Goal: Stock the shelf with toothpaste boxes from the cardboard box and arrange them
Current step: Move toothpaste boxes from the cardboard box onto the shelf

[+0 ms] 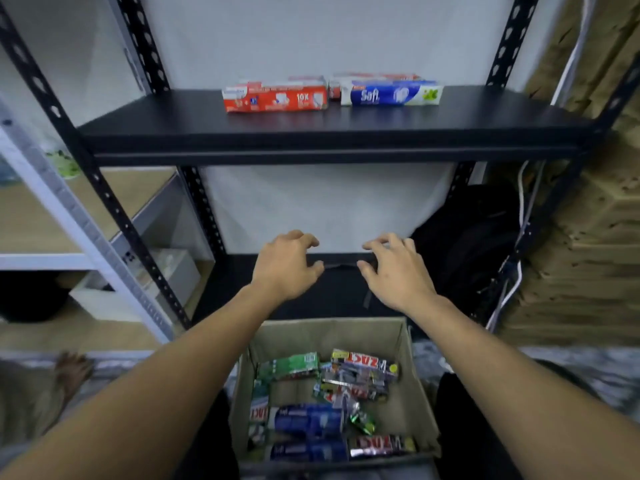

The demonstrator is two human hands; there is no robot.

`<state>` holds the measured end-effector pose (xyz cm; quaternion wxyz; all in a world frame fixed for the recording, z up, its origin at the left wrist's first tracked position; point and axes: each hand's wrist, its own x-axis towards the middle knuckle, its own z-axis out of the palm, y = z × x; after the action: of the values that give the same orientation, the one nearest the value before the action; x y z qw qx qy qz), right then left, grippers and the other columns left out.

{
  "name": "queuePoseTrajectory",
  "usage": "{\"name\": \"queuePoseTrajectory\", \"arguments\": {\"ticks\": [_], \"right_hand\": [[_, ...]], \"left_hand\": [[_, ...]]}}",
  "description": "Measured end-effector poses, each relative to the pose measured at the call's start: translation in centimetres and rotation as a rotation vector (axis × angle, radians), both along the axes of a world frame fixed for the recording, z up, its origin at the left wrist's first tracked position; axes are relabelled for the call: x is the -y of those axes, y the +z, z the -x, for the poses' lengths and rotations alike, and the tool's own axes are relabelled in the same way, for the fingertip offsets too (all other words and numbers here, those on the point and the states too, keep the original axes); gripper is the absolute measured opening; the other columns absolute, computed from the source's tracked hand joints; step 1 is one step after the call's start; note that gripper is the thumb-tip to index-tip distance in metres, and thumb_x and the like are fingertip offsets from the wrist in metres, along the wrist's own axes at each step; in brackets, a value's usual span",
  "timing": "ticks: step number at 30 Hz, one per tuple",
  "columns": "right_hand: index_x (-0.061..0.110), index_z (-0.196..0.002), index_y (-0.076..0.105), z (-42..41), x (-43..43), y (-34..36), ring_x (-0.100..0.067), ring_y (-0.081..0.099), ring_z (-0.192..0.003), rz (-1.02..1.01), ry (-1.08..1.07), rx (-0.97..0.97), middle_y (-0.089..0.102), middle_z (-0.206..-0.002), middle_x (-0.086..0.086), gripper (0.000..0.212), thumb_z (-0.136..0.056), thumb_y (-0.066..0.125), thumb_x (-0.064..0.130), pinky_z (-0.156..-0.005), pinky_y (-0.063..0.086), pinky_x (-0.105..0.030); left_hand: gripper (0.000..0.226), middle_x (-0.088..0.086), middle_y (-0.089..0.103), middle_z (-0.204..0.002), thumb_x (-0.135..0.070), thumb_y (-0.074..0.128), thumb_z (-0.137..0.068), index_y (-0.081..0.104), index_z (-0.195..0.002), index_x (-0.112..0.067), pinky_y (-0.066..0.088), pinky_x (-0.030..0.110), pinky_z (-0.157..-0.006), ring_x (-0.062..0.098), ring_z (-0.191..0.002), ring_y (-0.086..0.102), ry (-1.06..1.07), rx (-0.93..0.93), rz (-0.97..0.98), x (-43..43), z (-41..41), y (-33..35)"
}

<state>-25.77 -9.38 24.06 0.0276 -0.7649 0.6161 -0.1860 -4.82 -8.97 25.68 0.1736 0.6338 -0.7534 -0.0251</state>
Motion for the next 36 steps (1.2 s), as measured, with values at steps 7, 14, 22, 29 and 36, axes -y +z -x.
{"name": "queuePoseTrajectory", "arguments": {"ticks": [7,14,22,29,36], "right_hand": [[0.025,-0.138,0.051,0.3,-2.9,-10.0,-0.029,0.039,-0.122,-0.301,0.014,-0.045,0.045,-0.136,-0.003,0.045,-0.096,0.051,0.040,-0.100,0.043,-0.045],[0.023,-0.138,0.050,0.4,-5.0,-18.0,-0.031,0.044,-0.123,-0.513,0.019,-0.122,0.050,-0.128,-0.007,0.045,-0.098,0.047,0.044,-0.102,0.043,-0.044],[0.033,-0.136,0.053,0.3,-5.1,-26.2,-0.029,0.052,-0.116,-0.681,0.066,-0.148,0.054,-0.132,-0.007,0.043,-0.094,0.054,0.042,-0.099,0.045,-0.039],[0.033,-0.130,0.057,0.4,-4.2,-31.1,-0.023,0.049,-0.118,-0.777,0.014,-0.065,0.055,-0.128,-0.003,0.037,-0.094,0.058,0.037,-0.094,0.042,-0.035],[0.024,-0.129,0.061,1.2,-3.5,-33.5,-0.026,0.054,-0.113,-0.746,-0.069,0.019,0.056,-0.124,-0.006,0.036,-0.093,0.060,0.026,-0.093,0.046,-0.035]], "left_hand": [[0.045,-0.003,0.057,-0.132,-0.045,0.059,-0.089,0.057,-0.131,-0.027,0.045,0.041,-0.097,0.024,-0.118,0.056,0.038,0.039,-0.284,-3.0,-0.3,-10.3],[0.044,-0.003,0.061,-0.131,-0.044,0.061,-0.090,0.057,-0.130,-0.028,0.048,0.037,-0.095,0.021,-0.112,0.062,0.046,0.107,-0.486,-4.8,-1.5,-18.5],[0.045,-0.001,0.058,-0.135,-0.030,0.066,-0.091,0.053,-0.133,-0.030,0.039,0.037,-0.101,0.022,-0.120,0.057,0.058,0.195,-0.780,-5.6,-3.4,-28.1],[0.064,0.005,0.053,-0.142,-0.027,0.072,-0.085,0.044,-0.143,-0.026,0.044,0.040,-0.102,0.027,-0.123,0.054,-0.052,0.182,-0.903,-5.3,-3.0,-33.8],[0.084,-0.002,0.043,-0.151,-0.025,0.075,-0.080,0.031,-0.151,-0.030,0.029,0.043,-0.112,0.024,-0.134,0.045,-0.124,0.220,-0.827,-5.2,-3.2,-37.5]]}}
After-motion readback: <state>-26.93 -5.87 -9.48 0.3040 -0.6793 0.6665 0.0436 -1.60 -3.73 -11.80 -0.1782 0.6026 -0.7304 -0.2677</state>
